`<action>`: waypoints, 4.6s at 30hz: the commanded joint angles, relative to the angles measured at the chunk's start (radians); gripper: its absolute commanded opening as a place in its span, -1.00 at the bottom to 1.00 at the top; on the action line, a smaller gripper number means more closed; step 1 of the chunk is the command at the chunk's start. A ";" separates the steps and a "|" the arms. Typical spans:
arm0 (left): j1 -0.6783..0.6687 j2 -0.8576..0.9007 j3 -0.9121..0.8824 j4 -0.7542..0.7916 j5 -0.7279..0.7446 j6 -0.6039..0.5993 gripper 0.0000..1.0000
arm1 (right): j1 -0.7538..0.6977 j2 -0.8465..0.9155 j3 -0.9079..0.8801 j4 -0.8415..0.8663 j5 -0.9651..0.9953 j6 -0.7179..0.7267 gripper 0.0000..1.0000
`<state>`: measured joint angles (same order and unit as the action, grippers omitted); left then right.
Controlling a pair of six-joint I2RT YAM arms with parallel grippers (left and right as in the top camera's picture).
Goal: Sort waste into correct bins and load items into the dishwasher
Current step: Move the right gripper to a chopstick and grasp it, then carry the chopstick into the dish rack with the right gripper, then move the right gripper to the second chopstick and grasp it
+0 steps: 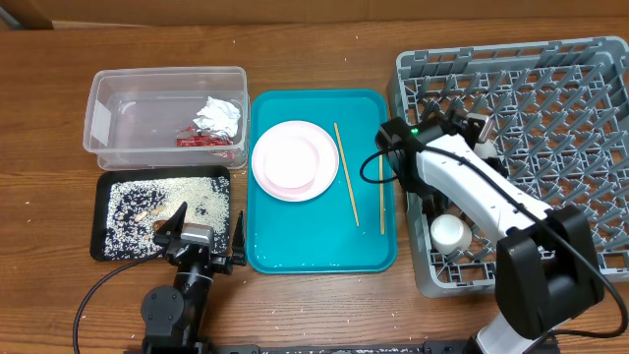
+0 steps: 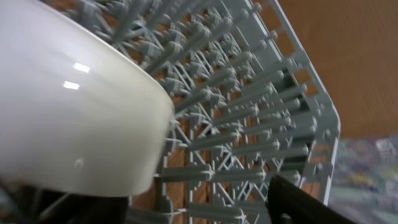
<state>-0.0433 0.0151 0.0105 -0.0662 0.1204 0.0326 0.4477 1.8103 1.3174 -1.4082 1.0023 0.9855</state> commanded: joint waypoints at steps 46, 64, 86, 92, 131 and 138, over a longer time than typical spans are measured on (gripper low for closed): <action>0.003 -0.011 -0.006 0.001 0.003 -0.006 1.00 | 0.109 0.075 -0.185 0.791 -1.049 -0.893 -0.36; 0.003 -0.011 -0.006 0.001 0.003 -0.006 1.00 | 0.053 0.025 -0.094 0.717 -1.041 -0.835 -0.92; 0.003 -0.011 -0.006 0.001 0.003 -0.006 1.00 | -0.208 -0.156 -0.044 0.590 -0.914 -0.934 -0.84; 0.003 -0.011 -0.006 0.001 0.003 -0.006 1.00 | -0.135 -0.188 -0.039 0.584 -0.938 -0.934 -0.11; 0.003 -0.011 -0.006 0.001 0.003 -0.006 1.00 | 0.136 0.102 -0.048 0.677 -0.670 -0.692 -0.31; 0.003 -0.011 -0.006 0.001 0.003 -0.006 1.00 | 0.127 0.097 -0.056 0.658 -0.720 -0.692 -0.24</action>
<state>-0.0433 0.0151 0.0105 -0.0662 0.1200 0.0326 0.5777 1.9312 1.2594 -0.7502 0.3168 0.2916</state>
